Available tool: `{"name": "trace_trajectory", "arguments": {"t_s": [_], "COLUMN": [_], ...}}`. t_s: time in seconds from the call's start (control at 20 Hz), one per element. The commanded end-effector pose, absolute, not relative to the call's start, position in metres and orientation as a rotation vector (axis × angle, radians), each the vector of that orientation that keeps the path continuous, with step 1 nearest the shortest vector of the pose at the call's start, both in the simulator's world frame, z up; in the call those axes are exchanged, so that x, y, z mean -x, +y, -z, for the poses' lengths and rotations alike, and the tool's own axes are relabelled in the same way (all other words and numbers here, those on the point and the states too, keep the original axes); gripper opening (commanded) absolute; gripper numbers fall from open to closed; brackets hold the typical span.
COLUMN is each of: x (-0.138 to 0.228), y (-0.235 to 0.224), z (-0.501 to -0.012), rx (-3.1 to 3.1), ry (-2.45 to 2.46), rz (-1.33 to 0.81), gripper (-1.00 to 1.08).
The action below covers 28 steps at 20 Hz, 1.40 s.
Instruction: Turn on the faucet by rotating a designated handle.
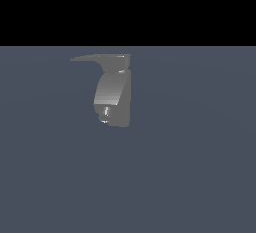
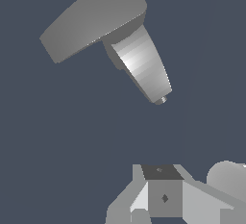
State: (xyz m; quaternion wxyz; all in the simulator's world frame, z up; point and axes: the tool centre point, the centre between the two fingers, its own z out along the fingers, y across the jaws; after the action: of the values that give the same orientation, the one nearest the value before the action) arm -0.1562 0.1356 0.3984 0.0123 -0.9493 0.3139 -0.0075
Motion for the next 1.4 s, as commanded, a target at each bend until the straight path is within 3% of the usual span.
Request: {"name": "trace_trajectory", "arguments": {"t_s": [0.0,1.35], "x": [0.145,0.016], "y": [0.144,0.186], "z": [-0.392,-0.321], "rx": [2.933,2.570], "ry": [1.053,1.772], "rz": [0.022,0.009], "gripper": [-1.00,-1.00]}}
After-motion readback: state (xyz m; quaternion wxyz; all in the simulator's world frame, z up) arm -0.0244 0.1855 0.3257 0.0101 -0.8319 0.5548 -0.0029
